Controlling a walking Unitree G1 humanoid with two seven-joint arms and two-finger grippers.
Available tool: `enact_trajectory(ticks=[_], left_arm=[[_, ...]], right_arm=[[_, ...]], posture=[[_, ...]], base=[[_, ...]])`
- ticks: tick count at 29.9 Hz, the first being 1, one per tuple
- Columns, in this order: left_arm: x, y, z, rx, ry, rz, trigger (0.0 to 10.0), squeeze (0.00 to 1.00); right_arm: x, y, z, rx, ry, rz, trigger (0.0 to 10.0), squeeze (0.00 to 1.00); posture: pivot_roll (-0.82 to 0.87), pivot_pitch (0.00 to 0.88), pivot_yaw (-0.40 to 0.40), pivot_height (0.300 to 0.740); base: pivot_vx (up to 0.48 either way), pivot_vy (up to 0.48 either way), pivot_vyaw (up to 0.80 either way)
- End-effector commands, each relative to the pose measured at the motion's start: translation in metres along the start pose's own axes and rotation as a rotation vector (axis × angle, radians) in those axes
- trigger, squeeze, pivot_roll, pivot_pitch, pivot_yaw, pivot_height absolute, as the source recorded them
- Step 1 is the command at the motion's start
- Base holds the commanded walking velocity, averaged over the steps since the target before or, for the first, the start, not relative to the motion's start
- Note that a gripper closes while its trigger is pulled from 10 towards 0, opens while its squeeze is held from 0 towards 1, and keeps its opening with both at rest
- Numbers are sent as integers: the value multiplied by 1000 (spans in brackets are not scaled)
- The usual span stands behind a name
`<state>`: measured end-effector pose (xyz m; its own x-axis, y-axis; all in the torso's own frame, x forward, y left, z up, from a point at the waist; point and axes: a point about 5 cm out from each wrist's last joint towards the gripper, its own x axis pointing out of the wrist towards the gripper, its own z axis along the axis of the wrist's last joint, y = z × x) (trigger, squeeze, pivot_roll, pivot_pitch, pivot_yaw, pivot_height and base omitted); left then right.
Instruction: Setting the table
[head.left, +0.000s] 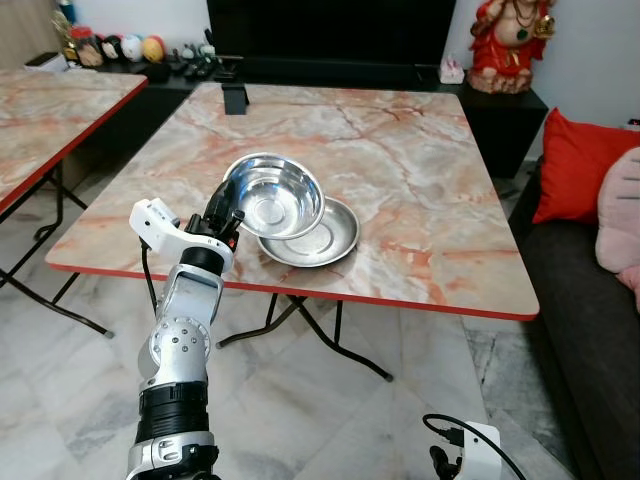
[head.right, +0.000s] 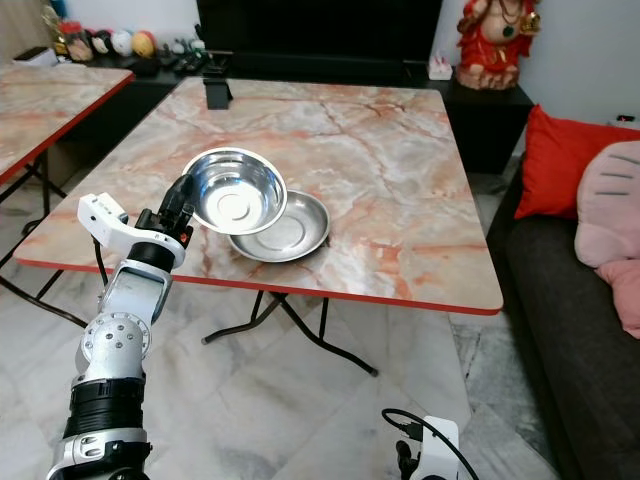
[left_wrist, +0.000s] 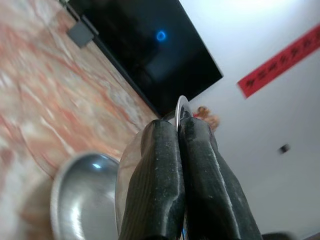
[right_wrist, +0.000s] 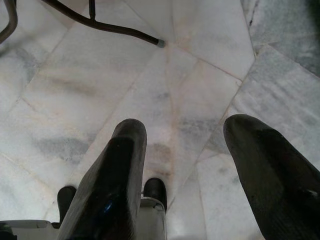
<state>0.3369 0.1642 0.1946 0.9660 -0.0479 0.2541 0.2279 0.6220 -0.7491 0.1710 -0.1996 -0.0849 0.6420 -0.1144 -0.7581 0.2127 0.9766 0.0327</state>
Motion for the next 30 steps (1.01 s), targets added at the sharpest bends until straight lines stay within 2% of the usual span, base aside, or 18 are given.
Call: enact_trajectory(ticks=[1,2,4,7,16,23,28,30], left_arm=[[2,-1,4,68,14,-26,10000,0],[2,-1,4,68,14,-26,10000,0],[3,1,9,150,58,-52,10000,0],[2,4,12,191,110,-96,10000,0],[-4,15,1,83,194,-100,10000,0],[-4,14,1,-22,243,-157,10000,0],[-4,13,0,-15,274,-184,10000,0],[-5,13,-4,25,302,-194,10000,0]], right_arm=[[-1,-1,-3,7,10,-2,10000,0],[-1,-1,-3,7,10,-2,10000,0],[-1,-1,-4,7,13,-1,10000,0],[-1,-2,-5,7,17,-2,10000,0],[-1,-3,-5,8,24,-5,10000,0],[-1,-2,-4,8,23,-4,10000,0],[-1,-3,-4,13,23,-6,10000,0],[-1,-3,-4,14,24,-7,10000,0]], posture=[[28,0,-11,724],[28,0,-11,724],[27,0,-11,724],[32,0,-11,724],[35,0,-18,724],[37,0,-16,724],[31,0,-12,724],[31,0,-12,724]], base=[[0,0,0],[0,0,0],[0,0,0],[0,0,0],[0,0,0],[0,0,0],[0,0,0],[0,0,0]])
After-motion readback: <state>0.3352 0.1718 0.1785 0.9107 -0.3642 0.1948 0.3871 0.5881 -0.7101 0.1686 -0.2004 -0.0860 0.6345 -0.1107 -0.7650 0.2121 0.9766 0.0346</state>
